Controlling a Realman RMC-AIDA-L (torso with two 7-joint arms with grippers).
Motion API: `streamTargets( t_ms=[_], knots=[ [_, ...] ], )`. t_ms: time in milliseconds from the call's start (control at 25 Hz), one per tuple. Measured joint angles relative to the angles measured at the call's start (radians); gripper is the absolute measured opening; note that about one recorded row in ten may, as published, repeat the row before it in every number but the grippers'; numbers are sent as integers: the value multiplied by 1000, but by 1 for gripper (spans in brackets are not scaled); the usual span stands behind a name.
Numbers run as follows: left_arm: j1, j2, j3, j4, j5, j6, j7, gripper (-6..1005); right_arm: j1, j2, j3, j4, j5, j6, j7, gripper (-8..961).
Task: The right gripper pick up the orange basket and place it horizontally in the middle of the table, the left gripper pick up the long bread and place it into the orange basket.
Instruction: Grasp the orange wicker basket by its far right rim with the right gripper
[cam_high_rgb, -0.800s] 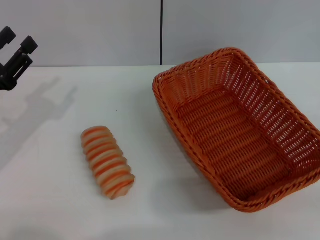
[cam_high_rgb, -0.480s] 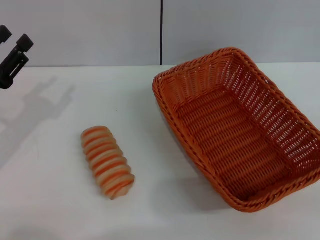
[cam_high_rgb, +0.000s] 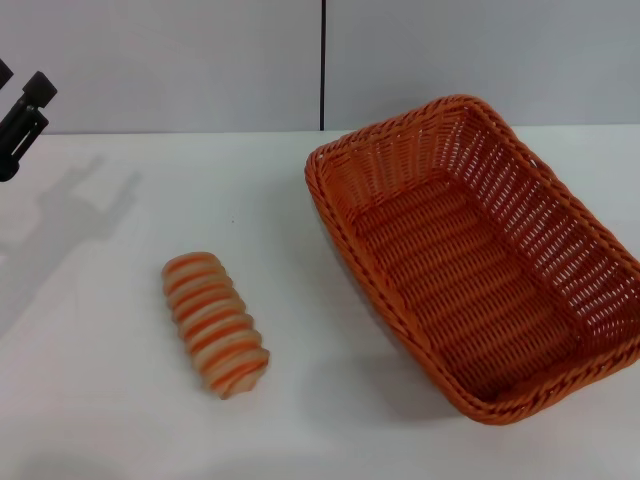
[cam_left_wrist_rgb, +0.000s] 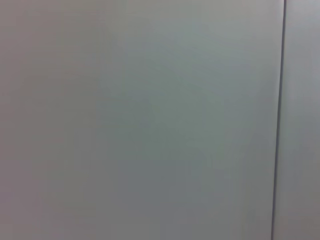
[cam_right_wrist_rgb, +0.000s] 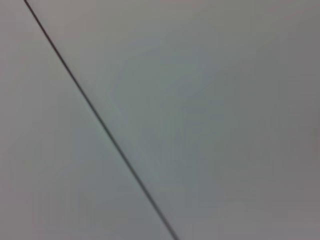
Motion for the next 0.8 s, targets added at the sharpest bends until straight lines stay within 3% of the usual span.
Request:
streamTargets(
  t_ms=[40, 80, 200, 240, 280, 400, 440, 600, 640, 680, 800],
  knots=[
    [0, -1, 0, 0, 0, -4, 0, 588, 14, -31, -31, -3, -29, 14, 63, 693],
    [0, -1, 0, 0, 0, -4, 0, 589, 14, -31, -31, -3, -29, 14, 63, 693],
    [0, -2, 0, 0, 0, -5, 0, 590, 33, -78, -111, -9, -45, 55, 155, 693],
    [-1, -2, 0, 0, 0, -6, 0, 590, 51, -109, -187, -32, -46, 93, 235, 693],
    [-1, -2, 0, 0, 0, -6, 0, 590, 51, -109, -187, -32, -46, 93, 235, 693],
    [-2, -4, 2, 0, 3, -6, 0, 590, 81, -138, -300, -122, -46, 145, 381, 692],
    [-3, -4, 3, 0, 4, -5, 0, 590, 99, -145, -379, -219, -53, 168, 488, 692],
    [-5, -7, 6, 0, 6, -5, 0, 590, 131, -153, -484, -361, -83, 193, 633, 692],
    [-5, -8, 6, 0, 6, -4, 0, 590, 164, -164, -529, -428, -126, 208, 719, 692],
    [-5, -9, 7, 0, 6, -2, 1, 589, 164, -164, -529, -428, -126, 208, 719, 692],
    [-5, -10, 9, 0, 6, 4, 4, 589, 230, -193, -565, -463, -215, 236, 816, 692]
  ],
)
